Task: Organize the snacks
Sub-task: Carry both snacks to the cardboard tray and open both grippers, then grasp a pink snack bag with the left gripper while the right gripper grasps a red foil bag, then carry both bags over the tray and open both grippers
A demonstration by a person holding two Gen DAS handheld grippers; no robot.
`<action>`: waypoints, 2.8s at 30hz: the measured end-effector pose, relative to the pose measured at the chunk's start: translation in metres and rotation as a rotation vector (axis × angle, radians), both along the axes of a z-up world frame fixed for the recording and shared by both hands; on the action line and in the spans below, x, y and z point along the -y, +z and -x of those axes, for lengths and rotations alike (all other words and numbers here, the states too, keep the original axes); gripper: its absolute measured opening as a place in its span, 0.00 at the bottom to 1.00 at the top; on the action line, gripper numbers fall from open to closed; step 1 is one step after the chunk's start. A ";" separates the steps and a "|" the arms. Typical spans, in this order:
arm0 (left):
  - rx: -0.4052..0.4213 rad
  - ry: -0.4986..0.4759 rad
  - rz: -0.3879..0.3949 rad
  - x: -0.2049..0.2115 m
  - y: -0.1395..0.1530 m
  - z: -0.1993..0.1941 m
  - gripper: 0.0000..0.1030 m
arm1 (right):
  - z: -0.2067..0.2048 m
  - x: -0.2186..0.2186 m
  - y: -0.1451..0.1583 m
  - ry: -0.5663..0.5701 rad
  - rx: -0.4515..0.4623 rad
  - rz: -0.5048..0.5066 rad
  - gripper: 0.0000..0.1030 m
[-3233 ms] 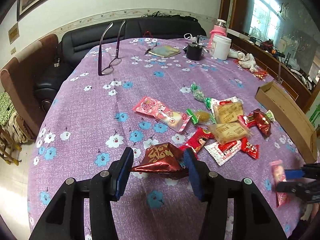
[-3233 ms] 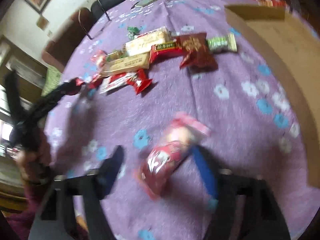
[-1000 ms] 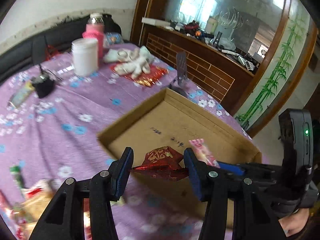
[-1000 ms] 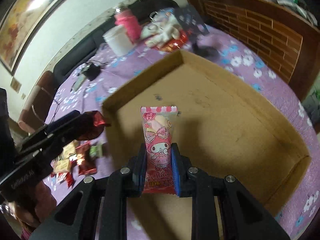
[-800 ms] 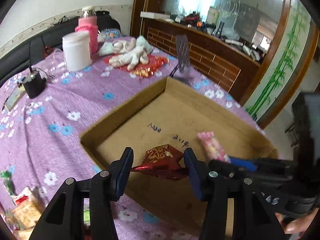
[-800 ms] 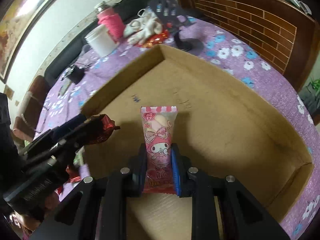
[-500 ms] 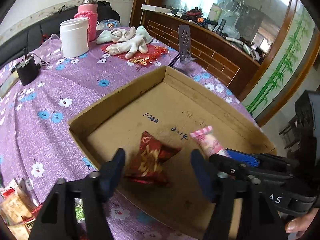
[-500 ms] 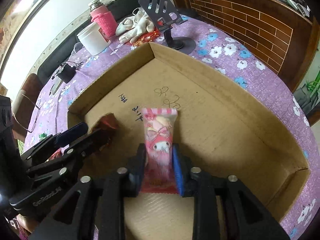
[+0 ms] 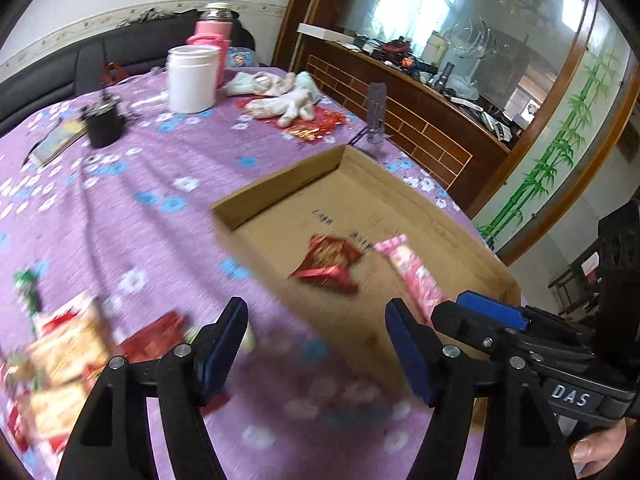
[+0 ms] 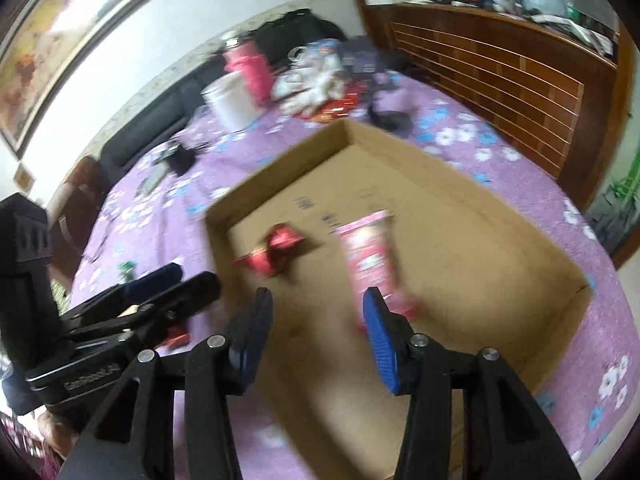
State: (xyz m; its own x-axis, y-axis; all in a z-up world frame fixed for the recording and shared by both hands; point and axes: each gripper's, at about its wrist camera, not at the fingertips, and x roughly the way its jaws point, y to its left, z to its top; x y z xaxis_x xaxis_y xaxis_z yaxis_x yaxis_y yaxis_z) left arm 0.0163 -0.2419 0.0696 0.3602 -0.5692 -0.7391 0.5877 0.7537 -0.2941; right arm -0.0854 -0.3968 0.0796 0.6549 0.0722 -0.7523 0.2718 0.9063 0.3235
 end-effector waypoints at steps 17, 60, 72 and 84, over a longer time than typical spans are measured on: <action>-0.012 0.370 -0.019 -0.205 0.010 -0.013 0.72 | -0.020 -0.115 -0.005 0.255 -0.035 -0.014 0.47; 0.086 0.581 -0.205 -0.246 -0.041 -0.071 0.24 | -0.080 -0.164 -0.046 0.277 -0.083 0.123 0.23; 0.214 0.441 -0.058 -0.213 -0.003 -0.031 0.24 | -0.048 -0.168 -0.025 0.277 -0.016 0.096 0.23; 0.185 0.301 -0.041 -0.174 -0.002 -0.011 0.23 | -0.033 -0.147 -0.011 0.232 0.023 0.053 0.23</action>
State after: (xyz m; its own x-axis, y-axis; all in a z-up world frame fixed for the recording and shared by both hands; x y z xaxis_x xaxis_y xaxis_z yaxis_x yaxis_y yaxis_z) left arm 0.0276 -0.0679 0.0680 0.6375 -0.3881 -0.6656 0.3776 0.9104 -0.1692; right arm -0.0523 -0.2493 0.0690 0.6420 0.1834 -0.7444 0.0471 0.9597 0.2771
